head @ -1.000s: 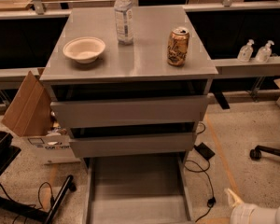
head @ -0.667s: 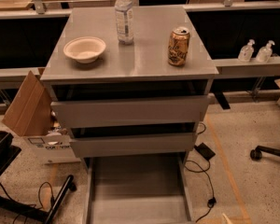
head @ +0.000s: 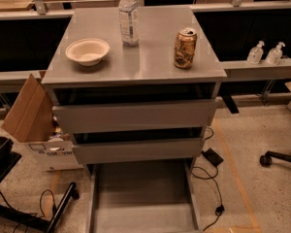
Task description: Close bottom drawer
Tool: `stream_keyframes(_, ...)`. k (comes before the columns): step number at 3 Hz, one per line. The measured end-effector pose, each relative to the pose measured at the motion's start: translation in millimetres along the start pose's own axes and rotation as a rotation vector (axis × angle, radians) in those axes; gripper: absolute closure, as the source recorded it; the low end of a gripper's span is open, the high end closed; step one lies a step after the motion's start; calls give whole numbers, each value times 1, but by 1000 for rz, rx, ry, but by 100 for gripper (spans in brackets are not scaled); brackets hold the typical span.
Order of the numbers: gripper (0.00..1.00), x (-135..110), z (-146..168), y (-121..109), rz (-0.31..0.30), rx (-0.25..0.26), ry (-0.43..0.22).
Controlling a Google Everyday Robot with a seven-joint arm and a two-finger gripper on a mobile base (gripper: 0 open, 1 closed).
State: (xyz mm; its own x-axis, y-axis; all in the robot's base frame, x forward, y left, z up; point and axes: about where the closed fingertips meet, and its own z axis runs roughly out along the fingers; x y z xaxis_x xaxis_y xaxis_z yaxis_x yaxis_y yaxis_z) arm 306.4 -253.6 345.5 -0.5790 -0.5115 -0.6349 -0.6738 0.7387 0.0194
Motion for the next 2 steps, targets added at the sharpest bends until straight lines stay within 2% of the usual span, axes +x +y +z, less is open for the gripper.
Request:
stream_keyframes(1, 0, 8, 22, 11, 39, -33, -17)
stream_keyframes(2, 0, 8, 25, 11, 35, -33, -17)
